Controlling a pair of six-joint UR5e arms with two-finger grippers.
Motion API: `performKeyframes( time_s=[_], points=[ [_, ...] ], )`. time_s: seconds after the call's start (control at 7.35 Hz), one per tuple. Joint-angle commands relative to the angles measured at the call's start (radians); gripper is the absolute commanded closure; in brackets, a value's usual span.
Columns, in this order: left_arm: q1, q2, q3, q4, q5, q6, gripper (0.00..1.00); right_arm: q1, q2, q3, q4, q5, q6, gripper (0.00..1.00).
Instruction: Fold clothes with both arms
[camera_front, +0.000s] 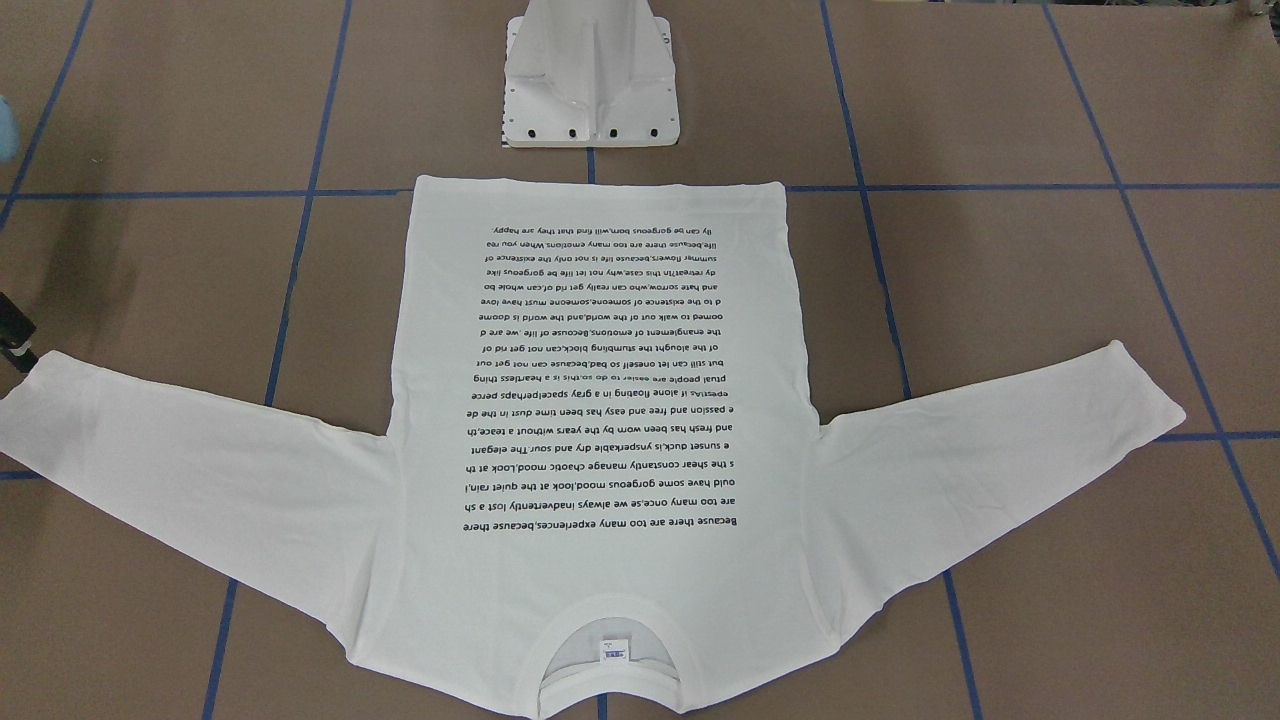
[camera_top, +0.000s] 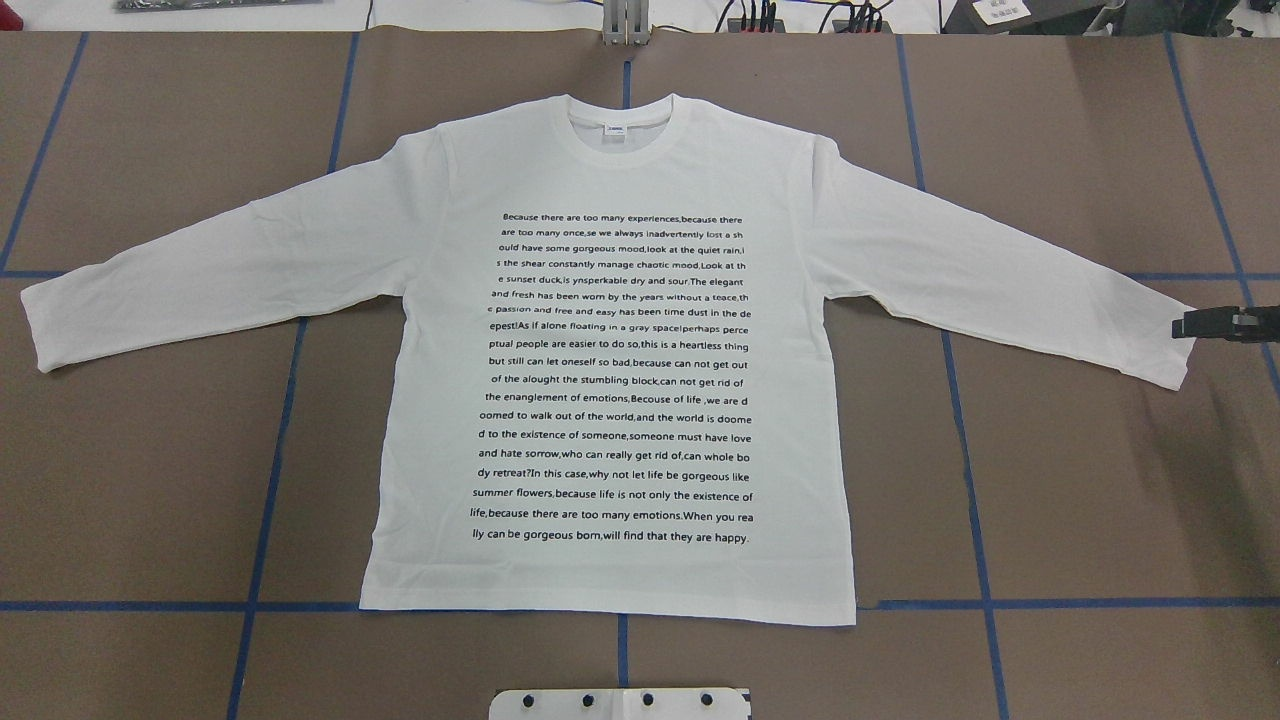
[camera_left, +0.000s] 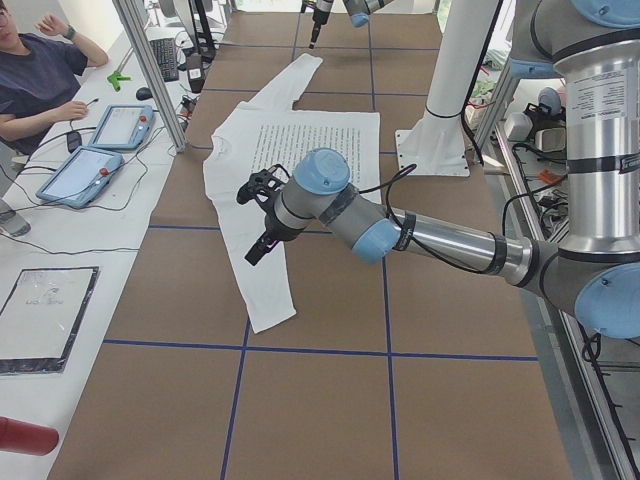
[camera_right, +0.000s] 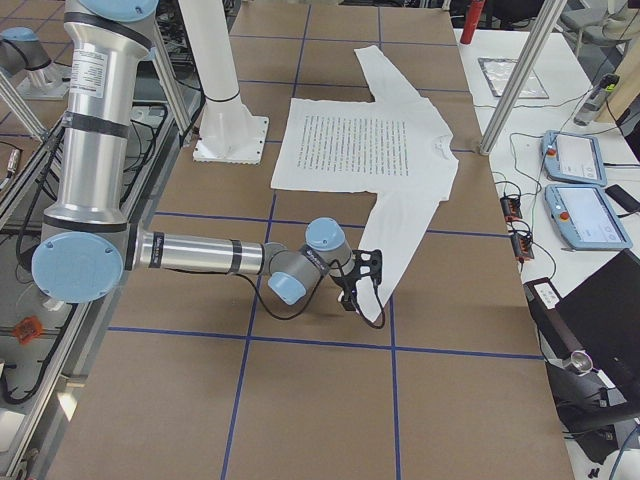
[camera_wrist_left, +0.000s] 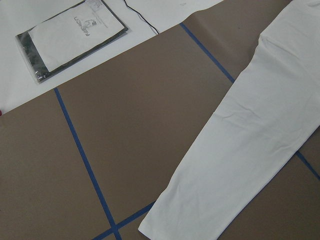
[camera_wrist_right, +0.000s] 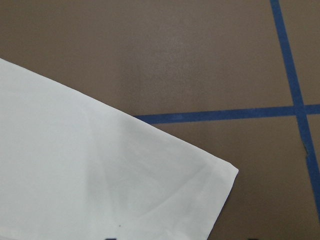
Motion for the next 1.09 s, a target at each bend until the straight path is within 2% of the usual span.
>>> performKeyframes(
  time_s=[0.0, 0.27, 0.54, 0.82, 0.95],
  points=[
    [0.0, 0.0, 0.001, 0.0, 0.0, 0.001, 0.0, -0.039, 0.0, -0.012, 0.001, -0.004, 0.003, 0.14],
    [-0.001, 0.0, 0.001, 0.0, 0.0, 0.001, 0.0, -0.076, 0.005, -0.033, 0.001, -0.028, 0.003, 0.17],
    [0.0, 0.002, 0.001, 0.0, 0.0, 0.001, 0.0, -0.093, 0.006, -0.05, 0.002, -0.035, 0.001, 0.27],
    [0.0, 0.002, 0.001, 0.0, 0.0, 0.001, 0.0, -0.103, 0.009, -0.052, 0.001, -0.035, 0.001, 0.49],
    [0.0, 0.005, 0.001, 0.0, 0.0, 0.001, 0.0, -0.105, 0.009, -0.052, 0.002, -0.035, 0.001, 0.67]
  ],
)
